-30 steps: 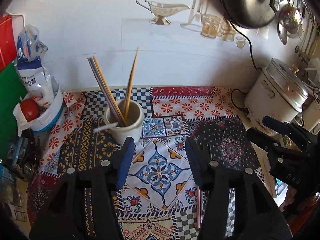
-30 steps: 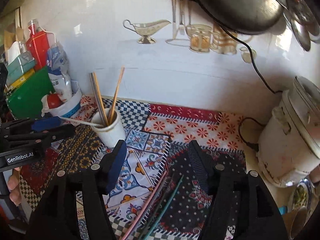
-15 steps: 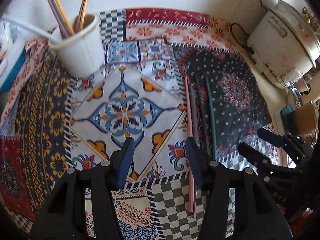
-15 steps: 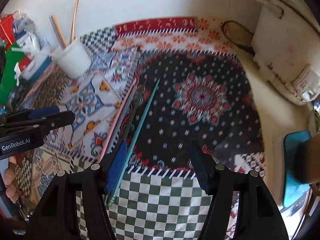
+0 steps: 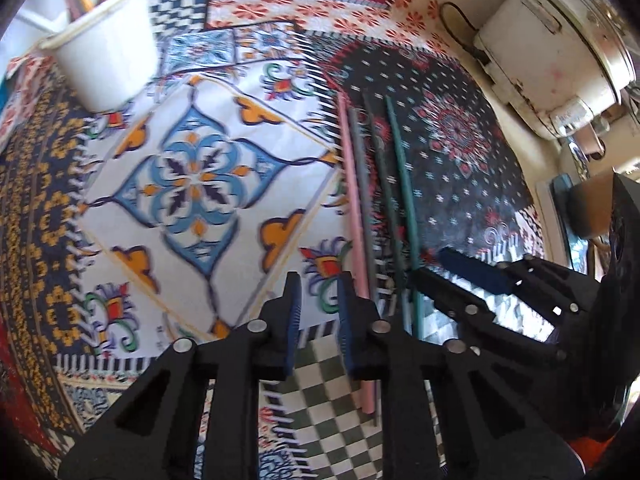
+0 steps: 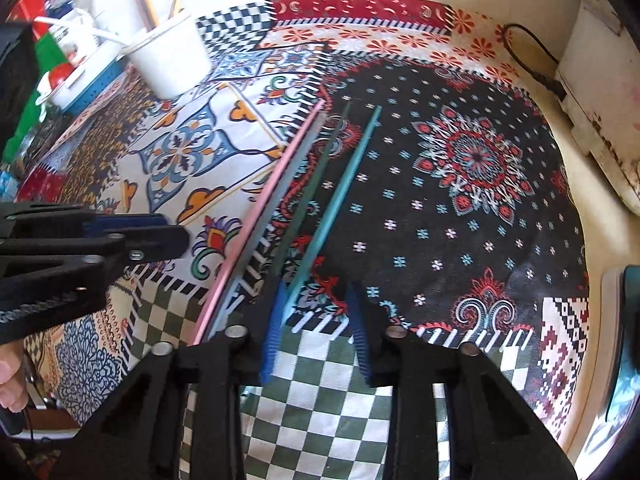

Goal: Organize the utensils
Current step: 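Grasp the teal chopstick with the right tool while the left grasps the pink one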

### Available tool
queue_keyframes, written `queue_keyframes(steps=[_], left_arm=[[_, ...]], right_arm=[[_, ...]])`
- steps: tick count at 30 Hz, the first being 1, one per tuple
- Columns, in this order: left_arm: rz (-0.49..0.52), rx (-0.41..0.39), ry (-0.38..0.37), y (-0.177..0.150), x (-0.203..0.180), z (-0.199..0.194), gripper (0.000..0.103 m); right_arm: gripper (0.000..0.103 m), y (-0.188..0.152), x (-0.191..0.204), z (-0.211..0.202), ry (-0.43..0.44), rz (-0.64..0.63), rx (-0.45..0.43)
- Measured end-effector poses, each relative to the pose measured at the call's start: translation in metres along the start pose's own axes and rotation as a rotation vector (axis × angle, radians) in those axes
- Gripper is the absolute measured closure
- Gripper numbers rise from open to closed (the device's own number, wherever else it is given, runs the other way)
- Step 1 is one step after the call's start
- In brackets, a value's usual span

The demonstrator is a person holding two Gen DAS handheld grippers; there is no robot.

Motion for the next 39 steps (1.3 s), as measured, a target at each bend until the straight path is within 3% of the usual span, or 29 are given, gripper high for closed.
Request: queue_keyframes(steps=[5, 12, 17, 26, 30, 39], left_arm=[[0.028, 0.016, -0.034, 0.010, -0.014, 0.010, 0.092], [0.028, 0.011, -0.011, 0.023, -0.017, 0.016, 0.096], [0.002, 0.002, 0.004, 0.035, -0.012, 0.017, 0.097], [-0.023, 0.043, 0.019, 0.042, -0.004, 0.017, 0.099], [-0.053, 0.055, 0.068, 0.029, 0.008, 0.011, 0.099], [-0.055, 0.115, 0.044, 0.027, 0.018, 0.012, 0.096]], right_arm=[[0.093, -0.002, -0.005, -0.001, 0.013, -0.003, 0.019], [0.093, -0.005, -0.039, -0.007, -0.018, 0.080, 0.026], [0.093, 0.005, -0.054, -0.003, 0.013, 0.139, 0.039], [0.097, 0.023, -0.045, 0.002, 0.053, 0.091, 0.019], [0.098, 0.015, -0.045, -0.002, 0.068, 0.044, 0.048], [0.098, 0.002, -0.060, -0.009, 0.072, 0.024, 0.121]])
Point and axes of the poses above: each gripper's, at about its wrist camera, not at the fingertips, and z roughly the way its jaws point, x to its left, y to its top, the point moved 1 cm from there along z, roughly the way its jaws point, and after that the axes turned 10 degrees about x, right-handed, at the moved point
